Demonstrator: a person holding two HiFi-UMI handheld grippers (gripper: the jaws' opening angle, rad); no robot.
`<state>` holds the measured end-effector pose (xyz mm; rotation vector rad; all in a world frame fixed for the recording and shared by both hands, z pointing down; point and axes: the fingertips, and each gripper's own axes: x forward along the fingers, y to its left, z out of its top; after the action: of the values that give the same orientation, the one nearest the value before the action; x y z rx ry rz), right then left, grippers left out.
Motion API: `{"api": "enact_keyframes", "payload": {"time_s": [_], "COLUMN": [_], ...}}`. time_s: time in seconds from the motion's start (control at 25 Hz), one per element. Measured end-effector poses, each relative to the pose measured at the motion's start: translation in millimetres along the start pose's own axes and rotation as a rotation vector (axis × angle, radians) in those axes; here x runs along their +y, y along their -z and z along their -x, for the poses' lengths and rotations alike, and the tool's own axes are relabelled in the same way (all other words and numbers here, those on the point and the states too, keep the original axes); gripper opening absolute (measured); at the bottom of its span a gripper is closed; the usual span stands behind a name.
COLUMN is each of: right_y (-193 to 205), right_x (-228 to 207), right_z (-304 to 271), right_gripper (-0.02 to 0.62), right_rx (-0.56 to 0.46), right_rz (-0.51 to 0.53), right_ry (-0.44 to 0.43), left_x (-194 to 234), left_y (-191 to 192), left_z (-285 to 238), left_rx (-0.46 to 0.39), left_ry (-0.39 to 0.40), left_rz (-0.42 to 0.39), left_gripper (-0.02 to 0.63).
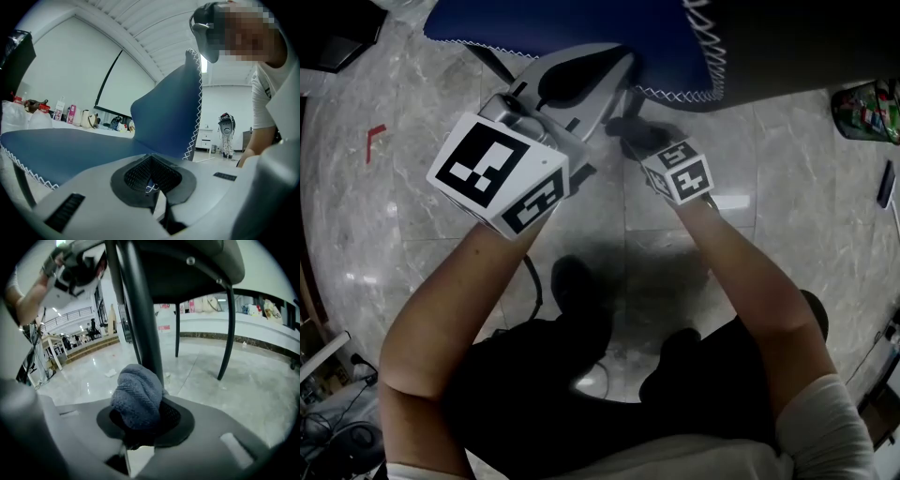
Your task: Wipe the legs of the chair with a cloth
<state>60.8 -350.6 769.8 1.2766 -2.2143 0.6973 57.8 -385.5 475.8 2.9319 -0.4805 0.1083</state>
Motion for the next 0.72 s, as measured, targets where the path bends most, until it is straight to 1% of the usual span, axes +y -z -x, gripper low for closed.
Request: {"api": "enact_keyframes", "payload": {"time_s": [0.12, 0.32, 0.4, 0.52, 0.72], "right_y": [-56.6, -134.0, -152.5, -147.3, -105.4], "right_x": [10.6, 26.2, 31.3, 30.1, 13.2], "right_z": [48.8, 116.6, 133.7, 132.0, 91.2], "right_gripper": [0.086, 0.086, 0.086, 0.086, 0.086], "right_rx": [-0.158, -0.36, -0.407, -0.408, -0.372], "right_rz": [0.026, 0.078, 0.101, 0.099, 0.088], "right_ry": [-0.006, 0.015, 0.023, 0.021, 0.041], "left_x": [-1.3, -1.8, -2.2, -3.5, -1.1], "left_y": [0.8, -0.7, -1.1, 0.6, -1.0], "left_z": [-1.6, -2.5, -3.4, -4.0, -4.0], "left_rx": [0.002, 0.007, 0.006, 0.01, 0.011], "left_ry": [-0.011, -0.029, -0.036, -0.041, -0.037], "left_rz": [-0.026, -0.02, -0.023, -0.025, -0.006], "left_gripper": [0.006, 0.006, 0.006, 0.006, 0.006]}}
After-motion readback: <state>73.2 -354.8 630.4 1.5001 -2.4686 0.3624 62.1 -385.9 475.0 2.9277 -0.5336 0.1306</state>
